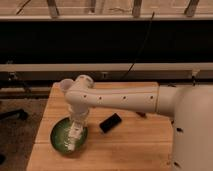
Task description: Place the bottle in the ceramic bowl
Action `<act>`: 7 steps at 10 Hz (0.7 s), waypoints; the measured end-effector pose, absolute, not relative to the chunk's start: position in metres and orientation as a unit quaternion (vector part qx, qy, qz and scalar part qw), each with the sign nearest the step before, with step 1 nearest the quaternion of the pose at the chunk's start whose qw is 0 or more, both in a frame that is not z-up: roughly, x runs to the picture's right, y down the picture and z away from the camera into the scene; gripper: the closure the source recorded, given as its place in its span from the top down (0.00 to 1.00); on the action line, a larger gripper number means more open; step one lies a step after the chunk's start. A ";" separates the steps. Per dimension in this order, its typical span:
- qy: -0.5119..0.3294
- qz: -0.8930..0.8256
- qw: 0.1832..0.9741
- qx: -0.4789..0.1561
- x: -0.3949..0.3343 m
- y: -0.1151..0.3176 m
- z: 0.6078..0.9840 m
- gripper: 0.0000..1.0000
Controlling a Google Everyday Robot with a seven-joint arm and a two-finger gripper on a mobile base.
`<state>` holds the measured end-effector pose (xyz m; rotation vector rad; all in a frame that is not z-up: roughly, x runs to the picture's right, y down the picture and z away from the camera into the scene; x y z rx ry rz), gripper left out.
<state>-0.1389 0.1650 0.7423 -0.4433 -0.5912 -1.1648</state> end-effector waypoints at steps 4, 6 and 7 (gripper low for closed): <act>-0.272 -0.545 0.765 -0.207 -0.144 0.167 0.742 0.28; -0.277 -0.557 0.753 -0.215 -0.152 0.173 0.743 0.51; -0.278 -0.559 0.751 -0.216 -0.153 0.173 0.743 0.59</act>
